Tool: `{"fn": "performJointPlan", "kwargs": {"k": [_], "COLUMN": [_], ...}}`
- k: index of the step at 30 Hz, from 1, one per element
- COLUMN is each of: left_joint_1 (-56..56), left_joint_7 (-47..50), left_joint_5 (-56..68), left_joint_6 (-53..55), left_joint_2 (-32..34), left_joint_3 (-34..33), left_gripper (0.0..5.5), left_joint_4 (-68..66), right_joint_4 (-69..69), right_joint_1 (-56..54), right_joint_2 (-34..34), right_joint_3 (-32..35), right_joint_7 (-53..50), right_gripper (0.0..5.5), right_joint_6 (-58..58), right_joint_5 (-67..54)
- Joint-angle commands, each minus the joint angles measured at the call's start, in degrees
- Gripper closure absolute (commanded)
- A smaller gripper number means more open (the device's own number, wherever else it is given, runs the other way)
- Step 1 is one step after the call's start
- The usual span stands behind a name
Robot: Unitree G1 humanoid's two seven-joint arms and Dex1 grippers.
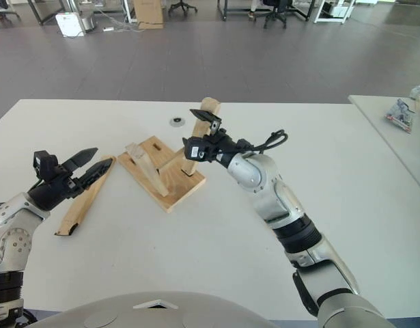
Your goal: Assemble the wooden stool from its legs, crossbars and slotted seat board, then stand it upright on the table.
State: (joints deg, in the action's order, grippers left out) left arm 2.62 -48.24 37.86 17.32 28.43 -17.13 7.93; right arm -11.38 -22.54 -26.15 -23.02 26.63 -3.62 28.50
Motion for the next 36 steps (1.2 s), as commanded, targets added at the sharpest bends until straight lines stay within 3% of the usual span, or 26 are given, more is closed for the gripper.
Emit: {"fn": "performJointPlan", "kwargs": {"k": [1, 5, 8, 10, 14, 16, 19, 24, 31, 36], "left_joint_1": [-0.9, -1.0, -1.9, -2.7, -3.1, -3.3, -3.3, -2.4, -2.7, -2.1], "left_joint_7": [0.3, 0.4, 0.2, 0.3, 0.6, 0.7, 0.9, 1.4, 2.4, 2.6], "left_joint_5": [0.0, -0.1, -0.3, -0.4, -0.8, -1.0, -1.0, -0.8, -1.1, -1.3], "left_joint_6": [0.8, 0.5, 0.4, 0.2, -0.3, -0.4, -0.4, -0.2, -0.6, -1.1], "left_joint_2": [0.2, -0.1, -0.4, -0.8, -1.6, -1.9, -2.2, -2.2, -3.0, -2.9], "left_joint_3": [0.3, 0.7, 1.5, 2.2, 2.9, 3.3, 3.6, 3.4, 4.0, 3.5], "left_gripper": [1.83, 1.83, 1.83, 1.83, 1.83, 1.83, 1.83, 1.83, 1.83, 1.83], "left_joint_4": [0.0, 0.2, 0.0, -0.1, -0.2, -0.1, 0.3, 1.2, 1.8, 1.6], "right_joint_4": [0.0, -1.9, -3.4, 0.1, 13.3, 19.0, 23.2, 17.5, 20.2, 12.9], "right_joint_1": [2.2, -2.6, -11.9, -20.6, -30.4, -30.1, -21.7, -14.0, -12.4, -16.4], "right_joint_2": [0.0, 2.4, 9.1, 10.7, 9.7, 9.9, 9.5, 9.4, 4.2, 6.2], "right_joint_3": [-1.2, 4.0, 15.3, 23.5, 31.4, 31.0, 22.9, 17.3, 17.6, 28.3], "right_joint_7": [4.6, 1.9, -0.7, -3.2, -6.7, -5.6, -0.3, 2.7, 1.2, -2.1], "right_gripper": [1.45, 1.45, 1.45, 1.45, 1.45, 1.45, 1.45, 1.45, 1.45, 1.45], "right_joint_6": [-3.7, -3.3, -10.6, -14.0, -14.4, -16.1, -14.8, -14.3, -12.4, -16.1], "right_joint_5": [-0.5, -4.3, -16.5, -23.6, -29.8, -31.2, -28.7, -28.1, -24.1, -34.1]}}
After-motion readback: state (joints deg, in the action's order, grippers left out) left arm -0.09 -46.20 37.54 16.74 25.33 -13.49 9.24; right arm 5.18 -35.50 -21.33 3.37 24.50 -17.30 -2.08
